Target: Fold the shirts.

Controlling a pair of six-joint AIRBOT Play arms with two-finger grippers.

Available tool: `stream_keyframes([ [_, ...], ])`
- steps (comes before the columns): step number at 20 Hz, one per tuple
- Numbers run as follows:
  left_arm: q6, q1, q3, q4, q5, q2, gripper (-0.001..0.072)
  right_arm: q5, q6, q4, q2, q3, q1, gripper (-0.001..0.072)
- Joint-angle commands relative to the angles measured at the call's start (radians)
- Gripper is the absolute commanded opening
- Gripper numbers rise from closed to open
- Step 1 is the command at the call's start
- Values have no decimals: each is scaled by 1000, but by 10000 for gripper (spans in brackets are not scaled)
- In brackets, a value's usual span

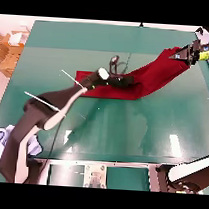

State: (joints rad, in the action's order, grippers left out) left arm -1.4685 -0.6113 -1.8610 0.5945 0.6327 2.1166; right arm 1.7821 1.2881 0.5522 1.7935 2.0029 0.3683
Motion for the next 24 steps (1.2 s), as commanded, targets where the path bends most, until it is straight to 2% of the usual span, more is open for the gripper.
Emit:
stream_keyframes([
  [1,141,117,0,-1,299,-116,24,0,23,-3,-1,1,-19,15],
  [3,196,225,0,1,475,-203,24,-2,61,-3,-1,0,-56,15],
  [7,217,470,0,10,708,-340,24,-66,144,-2,-1,0,-223,15],
  [10,217,634,-3,11,785,-389,24,-236,200,0,14,0,-402,15],
  [14,218,788,-3,13,814,-394,24,-545,204,17,111,-4,-670,17],
  [15,222,809,-3,13,816,-394,24,-635,204,17,153,-4,-733,67],
  [16,222,827,-2,13,817,-394,24,-733,203,17,201,-4,-794,220],
  [17,222,838,-2,13,821,-394,24,-824,204,16,254,-4,-854,463],
  [18,231,845,-3,17,829,-394,24,-879,204,13,295,-4,-894,522],
  [20,267,845,-3,22,854,-394,24,-882,205,5,328,-4,-911,520],
  [24,288,845,-2,28,876,-394,24,-649,232,5,251,-3,-735,517],
])
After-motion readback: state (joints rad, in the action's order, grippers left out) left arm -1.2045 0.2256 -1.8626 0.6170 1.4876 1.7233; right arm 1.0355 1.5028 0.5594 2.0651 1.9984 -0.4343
